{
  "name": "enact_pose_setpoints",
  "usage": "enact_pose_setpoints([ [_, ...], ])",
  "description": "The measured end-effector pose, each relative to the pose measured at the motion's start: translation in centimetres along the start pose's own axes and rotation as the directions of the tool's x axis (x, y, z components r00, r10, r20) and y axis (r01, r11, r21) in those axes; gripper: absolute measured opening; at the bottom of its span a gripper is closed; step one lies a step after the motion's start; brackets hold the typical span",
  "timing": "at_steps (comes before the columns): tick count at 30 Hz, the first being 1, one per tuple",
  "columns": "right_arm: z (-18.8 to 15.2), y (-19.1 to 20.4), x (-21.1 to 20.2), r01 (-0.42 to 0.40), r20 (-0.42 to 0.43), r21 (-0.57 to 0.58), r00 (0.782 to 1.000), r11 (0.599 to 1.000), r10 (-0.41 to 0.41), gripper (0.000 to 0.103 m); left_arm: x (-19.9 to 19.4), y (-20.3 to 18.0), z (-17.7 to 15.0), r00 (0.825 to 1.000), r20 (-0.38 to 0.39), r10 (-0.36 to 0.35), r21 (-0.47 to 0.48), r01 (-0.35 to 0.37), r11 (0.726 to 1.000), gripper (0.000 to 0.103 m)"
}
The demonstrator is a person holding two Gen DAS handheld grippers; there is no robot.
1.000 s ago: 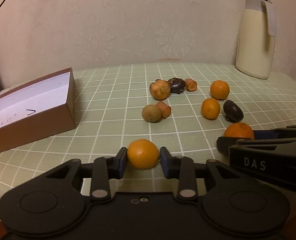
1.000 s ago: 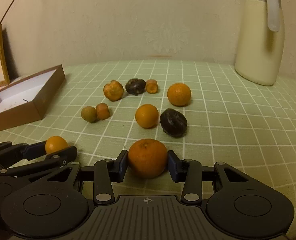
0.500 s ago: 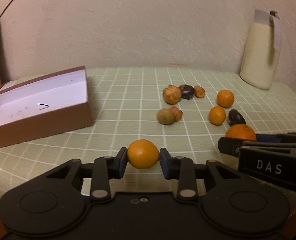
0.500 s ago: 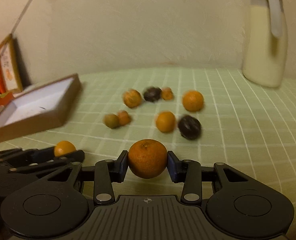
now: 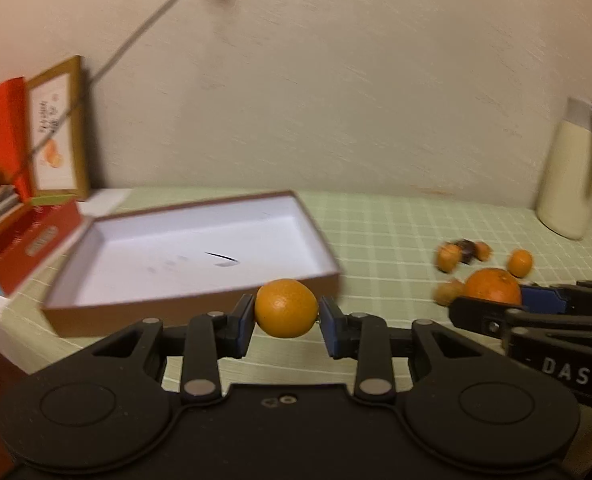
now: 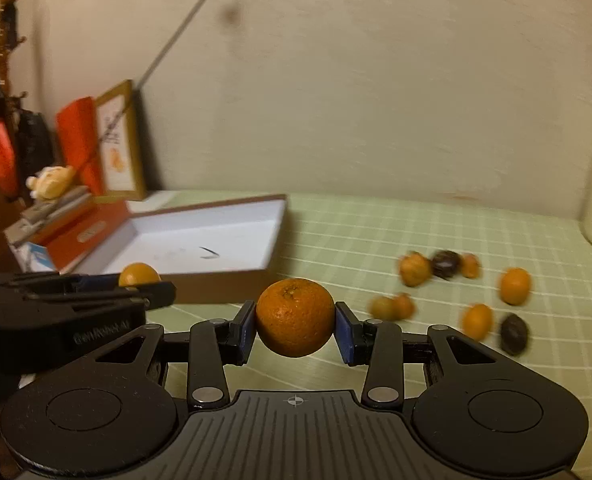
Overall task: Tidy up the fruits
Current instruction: 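Carry the mandarin orange with the left tool over the white box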
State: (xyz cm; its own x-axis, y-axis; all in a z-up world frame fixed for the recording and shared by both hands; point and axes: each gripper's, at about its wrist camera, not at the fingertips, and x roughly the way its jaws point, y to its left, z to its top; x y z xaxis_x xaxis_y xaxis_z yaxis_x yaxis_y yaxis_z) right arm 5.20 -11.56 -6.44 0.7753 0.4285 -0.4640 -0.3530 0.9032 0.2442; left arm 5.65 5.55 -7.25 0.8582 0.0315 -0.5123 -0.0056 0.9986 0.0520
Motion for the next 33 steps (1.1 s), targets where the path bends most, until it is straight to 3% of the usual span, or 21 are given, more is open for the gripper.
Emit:
enact_pose_setpoints([
  [16,3.3,6.1,2.6,-0.129,0.059,-0.100,0.989,0.987,0.135,0.041,-1.4,9.1,1.7,0.986,0.043,0.161,-0.125,-0.154,0.980,0.025],
  [22,4.9,6.6,5.2,-0.129,0.073,-0.117,0.988,0.985,0.138,0.041,-0.3,11.8,1.6,0.979,0.021,0.203,-0.178,-0.196,0.964,0.025],
  [33,7.0,6.3,9.9,-0.110,0.064,-0.149,0.991,0.983,0.120,0.041,2.7,14.2,2.4,0.971,0.000,0.239,-0.182,-0.235,0.955,0.025],
])
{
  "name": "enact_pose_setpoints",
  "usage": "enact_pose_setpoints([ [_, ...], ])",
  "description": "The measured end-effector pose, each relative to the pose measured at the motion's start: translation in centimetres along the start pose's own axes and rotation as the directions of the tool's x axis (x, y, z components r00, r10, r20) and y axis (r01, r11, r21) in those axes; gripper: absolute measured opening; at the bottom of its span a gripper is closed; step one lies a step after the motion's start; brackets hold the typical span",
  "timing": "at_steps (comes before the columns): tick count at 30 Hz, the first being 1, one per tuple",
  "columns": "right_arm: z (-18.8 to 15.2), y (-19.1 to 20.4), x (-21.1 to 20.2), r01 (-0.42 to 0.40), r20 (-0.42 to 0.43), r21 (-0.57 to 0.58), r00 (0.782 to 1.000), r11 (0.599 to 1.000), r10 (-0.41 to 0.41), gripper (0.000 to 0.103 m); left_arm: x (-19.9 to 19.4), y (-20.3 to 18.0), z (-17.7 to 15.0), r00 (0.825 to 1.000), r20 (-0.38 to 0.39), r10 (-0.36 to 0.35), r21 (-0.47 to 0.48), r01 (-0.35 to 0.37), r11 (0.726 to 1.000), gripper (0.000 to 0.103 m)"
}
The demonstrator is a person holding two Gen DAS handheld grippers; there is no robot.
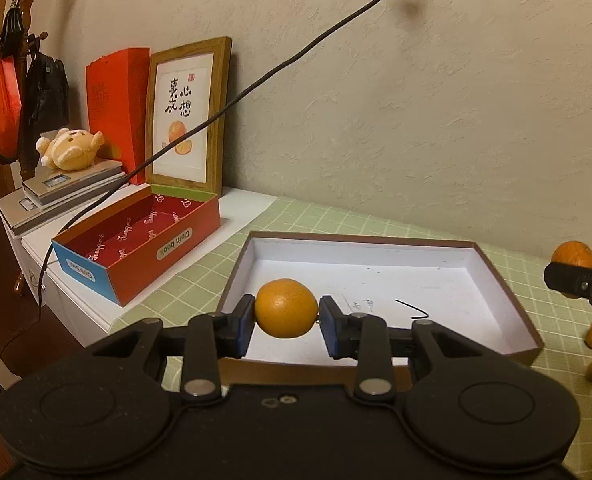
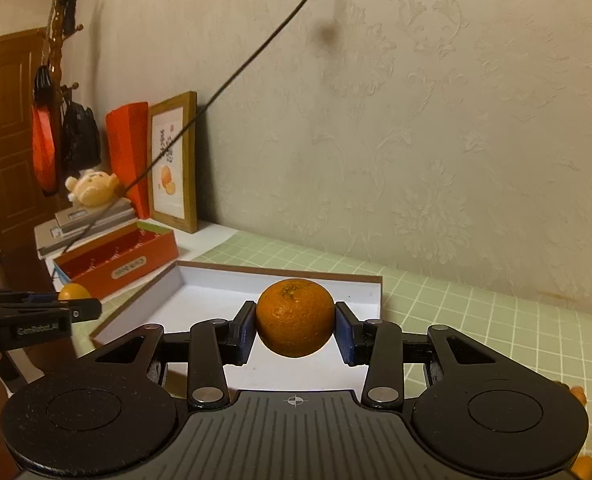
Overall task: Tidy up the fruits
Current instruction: 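Carry the mandarin orange with the left tool over the white box, then open the left tool to drop the mandarin into the box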
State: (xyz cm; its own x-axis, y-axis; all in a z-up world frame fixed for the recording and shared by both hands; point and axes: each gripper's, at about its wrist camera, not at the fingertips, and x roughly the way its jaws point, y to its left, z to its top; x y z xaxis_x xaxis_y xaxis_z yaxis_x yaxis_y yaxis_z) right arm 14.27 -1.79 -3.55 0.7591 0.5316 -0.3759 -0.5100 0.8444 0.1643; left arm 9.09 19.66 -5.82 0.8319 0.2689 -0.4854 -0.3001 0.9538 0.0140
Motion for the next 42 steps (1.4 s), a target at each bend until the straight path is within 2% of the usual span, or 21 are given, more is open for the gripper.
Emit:
enact_pose_setpoints([
  [10,-1.5,-2.1,5.5,0.045,-0.097,0.016,0.994,0.999,-0.044,0.041,4.2,0.6,0.1,0.998,-0.052,0.029,0.002,-0.028,1.000,0.025],
  [24,-2.5,-2.8,8.5,0.107,-0.165,0.005,0.981,0.994,-0.105,0.043,7.9,0.9,-0.4,0.989,-0.138,0.052,0.013,-0.050,0.999,0.028],
  [25,-2.5,-2.7,8.7,0.116,-0.169,-0.001,0.979,0.993,-0.114,0.058,8.1,0.9,-0.5,0.987,-0.145,0.061,0.011,-0.060,0.998,0.033],
  [26,-2.6,-2.7,8.6,0.121,-0.158,0.000,0.980,0.993,-0.120,0.084,8.3,0.9,-0.5,0.985,-0.157,0.065,0.012,-0.063,0.998,0.036],
  [27,-2.5,-2.7,8.4,0.130,-0.141,0.004,0.982,0.991,-0.129,0.092,8.3,1.0,-0.5,0.984,-0.165,0.062,0.010,-0.061,0.998,0.038],
  [29,-2.2,-2.6,7.7,0.145,-0.093,-0.001,0.985,0.989,-0.144,0.094,8.3,1.1,-0.4,0.984,-0.163,0.068,0.002,-0.068,0.998,0.053],
  [30,-2.1,-2.6,7.5,0.154,-0.078,-0.004,0.985,0.988,-0.154,0.094,8.1,1.2,-0.3,0.985,-0.152,0.075,-0.003,-0.076,0.997,0.064],
  [32,-1.9,-2.8,7.0,0.157,-0.053,0.016,0.986,0.987,-0.156,0.094,7.4,1.4,0.2,0.990,-0.118,0.076,-0.023,-0.079,0.997,0.068],
  [34,-1.6,-3.1,6.6,0.141,-0.046,0.046,0.989,0.989,-0.139,0.094,6.6,2.0,0.9,0.994,-0.090,0.068,-0.064,-0.074,0.995,0.080],
  [36,-1.5,-3.2,6.2,0.130,-0.032,0.057,0.991,0.990,-0.128,0.096,5.9,2.5,1.4,0.994,-0.058,0.097,-0.100,-0.102,0.990,0.085],
  [38,-1.3,-3.1,5.6,0.127,-0.014,0.054,0.992,0.990,-0.126,0.103,5.1,2.9,2.0,0.992,-0.026,0.121,-0.114,-0.123,0.986,0.087],
  [40,-1.1,-3.0,4.9,0.113,0.007,0.057,0.993,0.992,-0.114,0.103,4.4,3.4,2.4,0.991,-0.003,0.135,-0.138,-0.135,0.981,0.092],
  [42,-0.9,-3.0,4.4,0.092,0.019,0.069,0.995,0.993,-0.093,0.103,3.8,3.7,2.7,0.991,0.014,0.134,-0.159,-0.130,0.979,0.092],
])
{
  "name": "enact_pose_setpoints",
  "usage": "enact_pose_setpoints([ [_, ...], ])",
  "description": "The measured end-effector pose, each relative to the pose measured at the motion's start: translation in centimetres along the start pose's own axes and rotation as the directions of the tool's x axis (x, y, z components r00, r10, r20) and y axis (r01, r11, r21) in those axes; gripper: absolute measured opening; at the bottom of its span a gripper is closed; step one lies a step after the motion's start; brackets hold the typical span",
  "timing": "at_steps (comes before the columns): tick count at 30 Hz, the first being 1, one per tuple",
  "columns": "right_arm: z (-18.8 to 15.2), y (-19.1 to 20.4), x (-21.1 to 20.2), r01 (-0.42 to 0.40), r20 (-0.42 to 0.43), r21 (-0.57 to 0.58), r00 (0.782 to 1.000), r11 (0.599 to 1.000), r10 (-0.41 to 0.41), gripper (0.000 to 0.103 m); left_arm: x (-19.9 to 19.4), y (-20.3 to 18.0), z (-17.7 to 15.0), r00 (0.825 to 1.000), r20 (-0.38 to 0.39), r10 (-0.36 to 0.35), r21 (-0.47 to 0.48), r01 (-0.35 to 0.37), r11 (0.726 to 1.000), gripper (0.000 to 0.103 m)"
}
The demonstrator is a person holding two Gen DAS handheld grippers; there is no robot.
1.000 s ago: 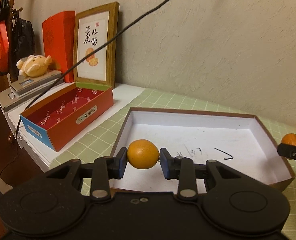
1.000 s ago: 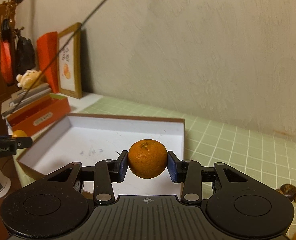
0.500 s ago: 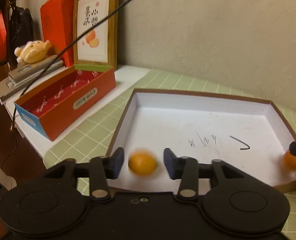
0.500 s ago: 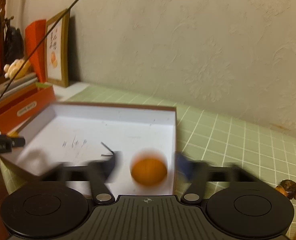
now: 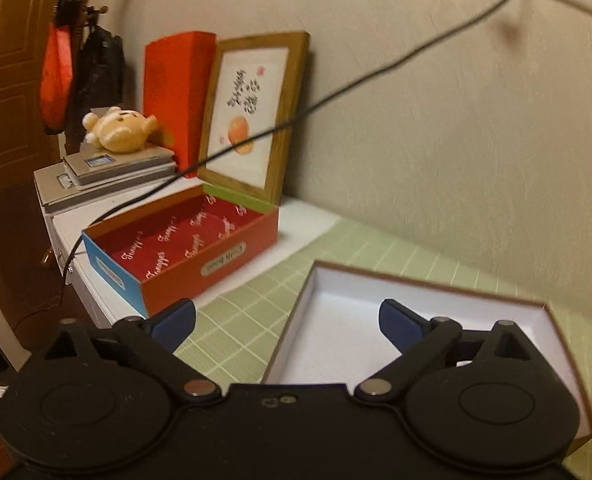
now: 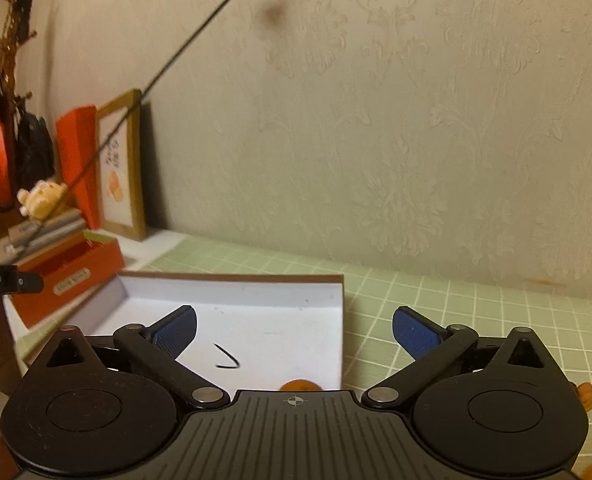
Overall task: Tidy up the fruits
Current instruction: 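Open the left tool to drop the mandarin into the box, then move the left tool back toward the fruit pile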
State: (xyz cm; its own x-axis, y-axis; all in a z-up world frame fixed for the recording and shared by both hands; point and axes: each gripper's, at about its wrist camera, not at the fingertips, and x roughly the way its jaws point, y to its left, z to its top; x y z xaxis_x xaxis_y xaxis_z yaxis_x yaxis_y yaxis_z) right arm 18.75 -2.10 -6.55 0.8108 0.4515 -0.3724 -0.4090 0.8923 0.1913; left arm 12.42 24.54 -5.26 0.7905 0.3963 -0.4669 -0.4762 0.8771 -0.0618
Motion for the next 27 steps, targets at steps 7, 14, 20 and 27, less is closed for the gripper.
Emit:
enact_pose_setpoints([
  [7,-0.5,0.1,-2.0,-0.047,-0.006,-0.008,0.999,0.999,0.047,0.103,-2.5,-2.1,-0.5,0.999,0.039,-0.026,0.097,0.022,0.995,0.095],
  [14,-1.3,-1.7,-5.3,-0.046,-0.006,-0.003,0.999,0.999,0.046,0.103,-4.6,-4.9,-1.8,0.997,0.019,-0.078,0.145,0.074,0.987,0.096],
  [20,-2.1,-4.9,-8.7,0.002,-0.007,0.017,1.000,1.000,-0.002,0.103,-6.7,-8.3,-3.7,0.986,-0.001,-0.164,0.215,0.160,0.963,0.096],
  [27,-2.7,-9.8,-11.9,0.135,-0.027,0.119,0.991,0.984,-0.133,0.103,-8.6,-13.6,-7.0,0.951,-0.057,-0.305,0.305,0.308,0.901,0.091],
])
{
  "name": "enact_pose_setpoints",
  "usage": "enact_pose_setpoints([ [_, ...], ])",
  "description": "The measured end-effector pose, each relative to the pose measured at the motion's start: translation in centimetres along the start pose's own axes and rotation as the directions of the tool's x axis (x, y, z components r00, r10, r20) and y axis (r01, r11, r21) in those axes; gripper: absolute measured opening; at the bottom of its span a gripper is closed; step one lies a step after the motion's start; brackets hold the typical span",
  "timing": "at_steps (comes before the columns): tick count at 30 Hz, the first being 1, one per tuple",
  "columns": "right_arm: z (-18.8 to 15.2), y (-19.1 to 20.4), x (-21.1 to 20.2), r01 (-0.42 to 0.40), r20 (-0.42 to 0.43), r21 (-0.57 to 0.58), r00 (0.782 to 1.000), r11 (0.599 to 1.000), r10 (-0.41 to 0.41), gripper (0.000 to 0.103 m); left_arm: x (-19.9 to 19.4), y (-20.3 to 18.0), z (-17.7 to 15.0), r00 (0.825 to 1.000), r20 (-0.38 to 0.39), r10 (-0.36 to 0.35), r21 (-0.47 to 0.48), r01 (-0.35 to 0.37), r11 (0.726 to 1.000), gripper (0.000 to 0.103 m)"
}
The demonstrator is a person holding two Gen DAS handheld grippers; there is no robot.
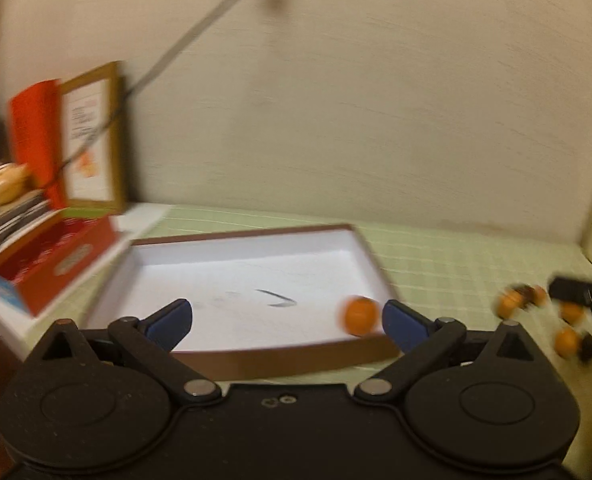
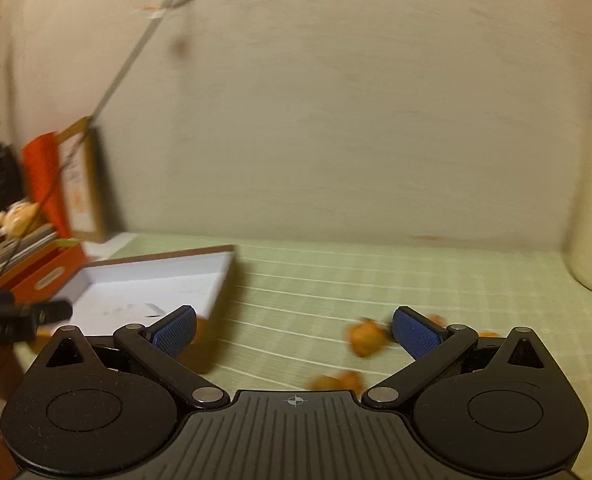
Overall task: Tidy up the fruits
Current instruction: 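Move the left tool back toward the fruit pile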
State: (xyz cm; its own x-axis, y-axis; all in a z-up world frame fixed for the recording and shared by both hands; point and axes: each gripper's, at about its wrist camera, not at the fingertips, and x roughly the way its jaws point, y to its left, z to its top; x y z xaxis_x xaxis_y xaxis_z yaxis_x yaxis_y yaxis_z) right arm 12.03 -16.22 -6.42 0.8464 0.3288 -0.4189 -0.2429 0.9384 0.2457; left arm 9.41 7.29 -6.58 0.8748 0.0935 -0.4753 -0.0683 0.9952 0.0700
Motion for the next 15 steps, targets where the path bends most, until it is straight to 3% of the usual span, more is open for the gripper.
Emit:
enact_pose_setpoints([
  [8,-0.1,-5.4,-2.5,0.156,0.009,0.106,0.987,0.982,-0.158,0.103,1.6,-6.2,-1.2,0.989,-0.048,-0.142,0.100,0.146,0.984,0.074],
  [13,-1.1,-7.1,-3.8,0.196,-0.008,0.107,0.980,0.975,-0.197,0.103,2.3,-9.0,-1.7,0.978,-0.078,-0.195,0.118,0.204,0.972,0.067],
  [15,-1.4,-7.5,-4.2,0.203,-0.012,0.100,0.979,0.974,-0.203,0.094,2.3,-9.8,-1.9,0.973,-0.087,-0.216,0.117,0.225,0.967,0.065],
])
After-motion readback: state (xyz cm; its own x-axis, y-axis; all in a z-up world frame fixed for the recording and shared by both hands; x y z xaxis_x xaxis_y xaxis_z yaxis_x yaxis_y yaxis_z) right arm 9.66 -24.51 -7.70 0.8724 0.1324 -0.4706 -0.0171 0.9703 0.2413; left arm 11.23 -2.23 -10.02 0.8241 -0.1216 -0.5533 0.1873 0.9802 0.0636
